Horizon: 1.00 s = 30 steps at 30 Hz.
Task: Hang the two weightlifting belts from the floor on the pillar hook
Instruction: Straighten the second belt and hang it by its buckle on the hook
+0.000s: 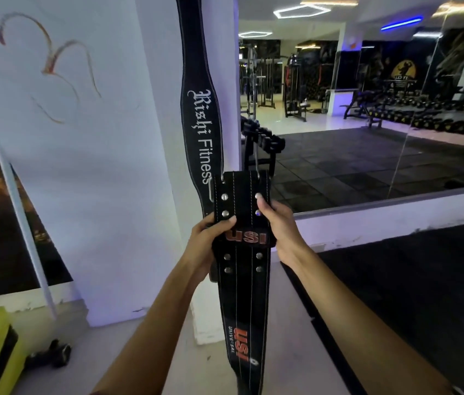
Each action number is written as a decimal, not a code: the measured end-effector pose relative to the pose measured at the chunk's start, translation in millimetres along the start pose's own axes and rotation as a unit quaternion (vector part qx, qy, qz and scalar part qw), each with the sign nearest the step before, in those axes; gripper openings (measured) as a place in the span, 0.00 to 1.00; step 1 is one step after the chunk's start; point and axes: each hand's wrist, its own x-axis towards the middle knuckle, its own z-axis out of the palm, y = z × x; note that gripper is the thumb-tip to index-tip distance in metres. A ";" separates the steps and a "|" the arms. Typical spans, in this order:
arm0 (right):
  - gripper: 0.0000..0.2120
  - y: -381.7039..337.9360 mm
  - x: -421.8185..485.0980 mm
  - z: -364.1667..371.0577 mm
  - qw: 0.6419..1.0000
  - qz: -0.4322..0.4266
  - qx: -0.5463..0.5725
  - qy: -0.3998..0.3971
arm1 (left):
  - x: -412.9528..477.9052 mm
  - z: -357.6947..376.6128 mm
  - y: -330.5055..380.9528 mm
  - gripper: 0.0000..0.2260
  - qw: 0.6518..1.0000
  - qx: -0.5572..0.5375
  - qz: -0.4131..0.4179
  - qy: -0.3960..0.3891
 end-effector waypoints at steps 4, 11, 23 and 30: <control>0.09 1.0 1.1 0.2 0.999 -0.035 0.008 -0.012 | 6.2 -4.0 24.7 0.07 0.997 0.080 -0.006 -0.012; 0.15 -15.1 3.0 15.5 0.998 0.017 -0.007 0.060 | 7.1 4.2 29.0 0.12 0.994 0.083 0.066 0.012; 0.10 -8.5 1.6 24.2 0.996 -0.059 -0.012 0.071 | 11.1 17.3 28.6 0.10 0.986 0.058 0.091 0.125; 0.09 -2.3 3.3 27.6 0.992 -0.058 0.018 0.111 | 21.0 4.6 36.3 0.14 0.996 0.072 -0.037 0.027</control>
